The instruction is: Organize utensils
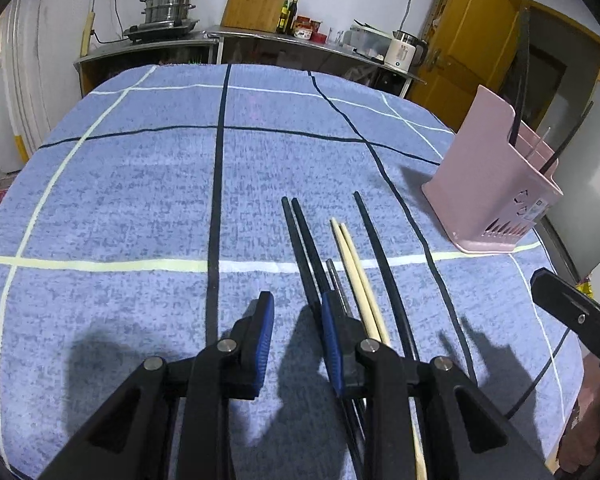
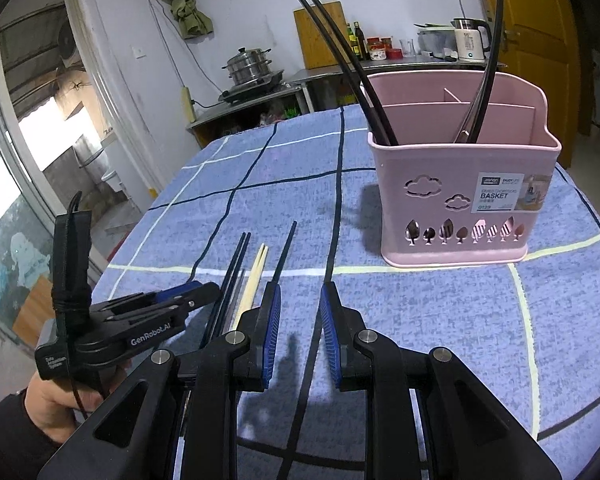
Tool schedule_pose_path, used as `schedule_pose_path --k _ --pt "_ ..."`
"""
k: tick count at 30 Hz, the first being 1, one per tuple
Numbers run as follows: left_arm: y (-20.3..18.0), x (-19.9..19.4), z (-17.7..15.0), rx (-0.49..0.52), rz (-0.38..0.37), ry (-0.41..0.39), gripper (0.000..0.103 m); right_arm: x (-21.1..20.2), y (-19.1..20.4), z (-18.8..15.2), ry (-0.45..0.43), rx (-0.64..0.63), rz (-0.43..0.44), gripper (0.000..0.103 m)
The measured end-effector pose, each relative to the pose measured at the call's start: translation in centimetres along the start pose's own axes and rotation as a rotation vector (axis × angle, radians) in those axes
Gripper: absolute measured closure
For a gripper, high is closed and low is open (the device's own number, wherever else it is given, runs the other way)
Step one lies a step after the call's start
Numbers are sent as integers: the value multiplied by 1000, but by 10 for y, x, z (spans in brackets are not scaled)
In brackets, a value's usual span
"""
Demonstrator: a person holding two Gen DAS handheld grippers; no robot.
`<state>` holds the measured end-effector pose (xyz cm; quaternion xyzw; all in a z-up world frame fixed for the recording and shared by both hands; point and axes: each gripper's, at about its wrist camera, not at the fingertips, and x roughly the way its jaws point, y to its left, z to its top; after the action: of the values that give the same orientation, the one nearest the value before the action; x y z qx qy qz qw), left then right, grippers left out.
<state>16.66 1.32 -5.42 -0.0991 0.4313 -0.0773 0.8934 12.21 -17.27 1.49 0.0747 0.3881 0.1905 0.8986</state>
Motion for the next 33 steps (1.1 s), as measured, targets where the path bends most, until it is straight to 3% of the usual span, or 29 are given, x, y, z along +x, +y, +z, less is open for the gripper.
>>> schedule_pose_path --k 9,13,33 --pt "-8 4 1 40 46 0 77 6 3 2 10 -5 2 82" --pt "-7 3 0 56 85 3 92 11 7 2 21 -12 6 82" --pt "45 -13 1 -24 48 16 93 107 29 14 166 -40 5 82"
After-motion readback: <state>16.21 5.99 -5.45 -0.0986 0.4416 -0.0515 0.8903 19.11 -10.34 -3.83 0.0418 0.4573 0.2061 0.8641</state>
